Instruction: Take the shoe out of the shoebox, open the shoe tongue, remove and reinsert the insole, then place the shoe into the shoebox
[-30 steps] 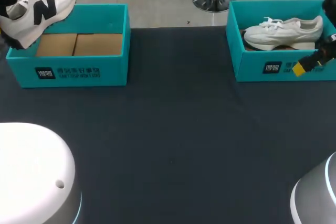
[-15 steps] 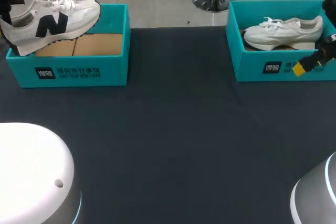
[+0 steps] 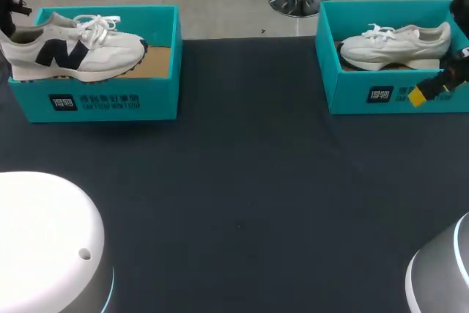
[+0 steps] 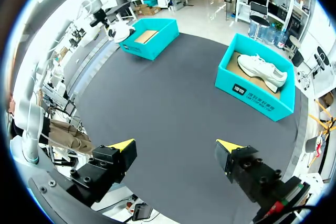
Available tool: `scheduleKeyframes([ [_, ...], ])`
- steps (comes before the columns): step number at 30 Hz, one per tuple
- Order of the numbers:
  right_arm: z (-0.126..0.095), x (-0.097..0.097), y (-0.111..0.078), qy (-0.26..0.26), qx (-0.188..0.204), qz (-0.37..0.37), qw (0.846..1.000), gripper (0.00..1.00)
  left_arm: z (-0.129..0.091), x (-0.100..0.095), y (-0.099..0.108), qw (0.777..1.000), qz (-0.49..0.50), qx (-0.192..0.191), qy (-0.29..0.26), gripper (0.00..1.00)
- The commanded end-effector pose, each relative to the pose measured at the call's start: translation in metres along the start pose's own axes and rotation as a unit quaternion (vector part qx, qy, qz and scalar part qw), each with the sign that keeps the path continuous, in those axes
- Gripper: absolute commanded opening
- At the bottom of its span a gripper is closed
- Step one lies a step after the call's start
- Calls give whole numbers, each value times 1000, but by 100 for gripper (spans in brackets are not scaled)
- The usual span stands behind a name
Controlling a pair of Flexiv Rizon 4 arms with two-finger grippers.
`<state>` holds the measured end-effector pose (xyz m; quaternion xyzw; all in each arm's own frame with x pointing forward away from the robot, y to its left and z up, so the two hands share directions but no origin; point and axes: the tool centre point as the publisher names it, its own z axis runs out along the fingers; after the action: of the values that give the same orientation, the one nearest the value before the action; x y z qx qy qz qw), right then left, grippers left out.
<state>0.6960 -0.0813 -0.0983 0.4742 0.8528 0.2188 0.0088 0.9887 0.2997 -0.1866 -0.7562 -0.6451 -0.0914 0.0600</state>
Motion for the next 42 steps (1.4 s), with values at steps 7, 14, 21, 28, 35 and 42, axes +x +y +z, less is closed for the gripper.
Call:
scheduleKeyframes([
  [7,1,-1,3,0,3,1,1000,100,1,11,35,985,168,-32,21,0],
  [14,1,-1,3,0,3,1,1000,100,4,15,40,995,94,-23,36,0],
  [21,1,-1,3,0,3,1,1000,100,4,18,39,999,14,-13,29,0],
  [28,1,-1,3,0,3,1,1000,100,14,14,56,999,-11,-19,35,0],
  [35,1,-1,3,0,3,1,1000,100,22,2,72,998,-11,-42,37,0],
  [42,1,-1,3,0,3,1,1000,100,38,-4,74,999,-12,-36,33,0],
])
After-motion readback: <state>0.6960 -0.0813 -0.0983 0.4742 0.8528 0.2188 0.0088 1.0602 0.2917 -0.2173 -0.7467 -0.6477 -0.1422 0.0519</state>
